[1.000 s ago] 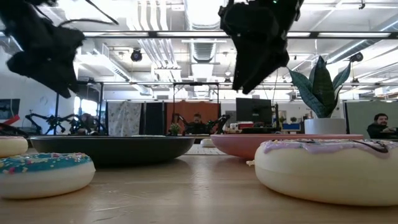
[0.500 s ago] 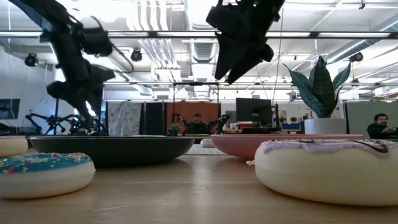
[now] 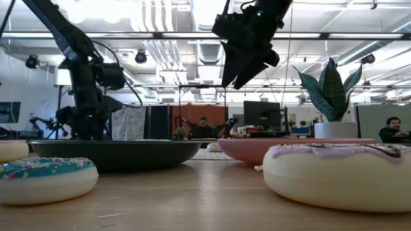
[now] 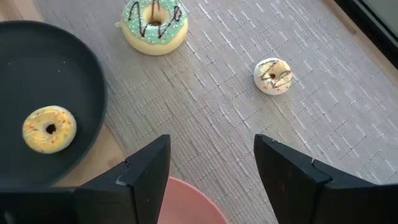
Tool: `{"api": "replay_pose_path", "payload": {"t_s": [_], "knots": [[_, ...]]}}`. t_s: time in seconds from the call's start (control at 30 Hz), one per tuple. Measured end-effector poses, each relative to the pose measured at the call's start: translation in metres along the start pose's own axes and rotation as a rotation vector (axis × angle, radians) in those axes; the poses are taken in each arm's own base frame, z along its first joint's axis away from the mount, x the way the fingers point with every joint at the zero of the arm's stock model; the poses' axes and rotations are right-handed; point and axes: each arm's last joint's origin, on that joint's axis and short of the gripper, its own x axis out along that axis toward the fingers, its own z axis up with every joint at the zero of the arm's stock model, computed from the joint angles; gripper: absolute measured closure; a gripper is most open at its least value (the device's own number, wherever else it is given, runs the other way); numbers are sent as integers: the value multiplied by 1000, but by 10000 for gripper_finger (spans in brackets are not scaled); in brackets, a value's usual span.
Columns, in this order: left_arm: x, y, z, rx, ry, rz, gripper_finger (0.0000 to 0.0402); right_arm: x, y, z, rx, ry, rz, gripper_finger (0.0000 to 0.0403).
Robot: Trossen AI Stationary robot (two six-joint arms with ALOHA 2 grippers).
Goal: Pick & Place donuts
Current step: Put the small red doughnut on the black plate
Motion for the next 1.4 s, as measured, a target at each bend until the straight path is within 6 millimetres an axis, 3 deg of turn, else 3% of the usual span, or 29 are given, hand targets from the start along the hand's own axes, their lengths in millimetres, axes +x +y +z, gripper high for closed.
{"api": "replay_pose_path", "payload": {"t_s": [0.4, 0.8, 1.13, 1.4], "knots": [[12, 1, 1, 72, 61, 23, 273, 2, -3, 2, 5, 2, -8, 179], [-2, -1, -2, 74, 11, 2, 395, 2, -5, 2, 11, 3, -10, 179], [-58, -42, -29, 154, -161, -340, 400, -17, -12, 8, 38, -43, 8, 179], [-57, -98, -56, 255, -180, -481, 401, -17, -12, 8, 112, -39, 19, 179]]}}
